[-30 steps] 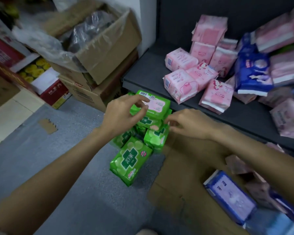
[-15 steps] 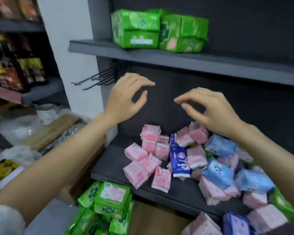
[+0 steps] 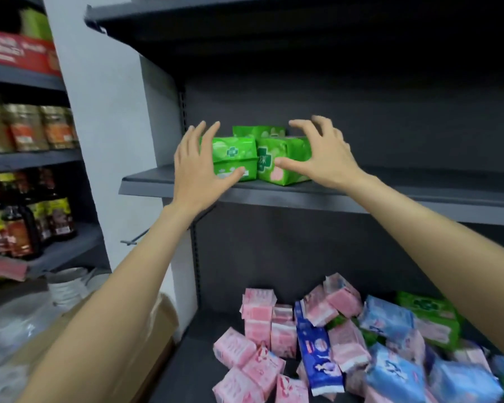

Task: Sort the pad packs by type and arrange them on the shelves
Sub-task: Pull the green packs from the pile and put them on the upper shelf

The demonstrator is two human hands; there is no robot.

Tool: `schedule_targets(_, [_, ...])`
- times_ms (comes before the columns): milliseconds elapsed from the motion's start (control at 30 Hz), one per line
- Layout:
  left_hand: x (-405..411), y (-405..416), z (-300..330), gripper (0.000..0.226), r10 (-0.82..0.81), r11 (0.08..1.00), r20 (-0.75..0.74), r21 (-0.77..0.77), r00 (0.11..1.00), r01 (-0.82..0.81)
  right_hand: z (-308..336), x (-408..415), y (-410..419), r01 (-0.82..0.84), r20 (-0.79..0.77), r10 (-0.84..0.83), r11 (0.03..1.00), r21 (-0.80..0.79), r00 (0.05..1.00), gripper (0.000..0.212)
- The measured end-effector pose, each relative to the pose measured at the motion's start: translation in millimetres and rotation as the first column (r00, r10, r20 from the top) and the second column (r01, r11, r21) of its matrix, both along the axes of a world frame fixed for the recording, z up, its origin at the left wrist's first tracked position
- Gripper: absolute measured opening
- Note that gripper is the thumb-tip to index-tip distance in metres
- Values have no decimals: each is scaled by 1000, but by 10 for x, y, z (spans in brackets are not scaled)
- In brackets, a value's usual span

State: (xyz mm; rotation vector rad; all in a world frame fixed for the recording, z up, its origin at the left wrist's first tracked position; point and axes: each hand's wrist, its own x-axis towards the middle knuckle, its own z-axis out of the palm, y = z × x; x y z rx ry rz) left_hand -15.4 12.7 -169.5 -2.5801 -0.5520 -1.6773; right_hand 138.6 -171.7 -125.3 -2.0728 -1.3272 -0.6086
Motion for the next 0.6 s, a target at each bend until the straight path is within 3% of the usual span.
schedule_targets(267, [124, 440, 223, 77, -139, 988, -179, 49, 974, 150, 192, 500, 594, 57, -165, -104, 962, -269, 981, 89])
schedule_targets(400, [100, 591, 171, 81, -192, 973, -160, 94, 968, 209, 84, 505, 622, 39, -154, -44, 999, -34, 987, 79])
schedule_targets(600, [-196, 303, -11, 68, -184, 981, 165, 93, 969, 170, -42, 90, 295, -21, -96, 46, 970, 243, 994, 67])
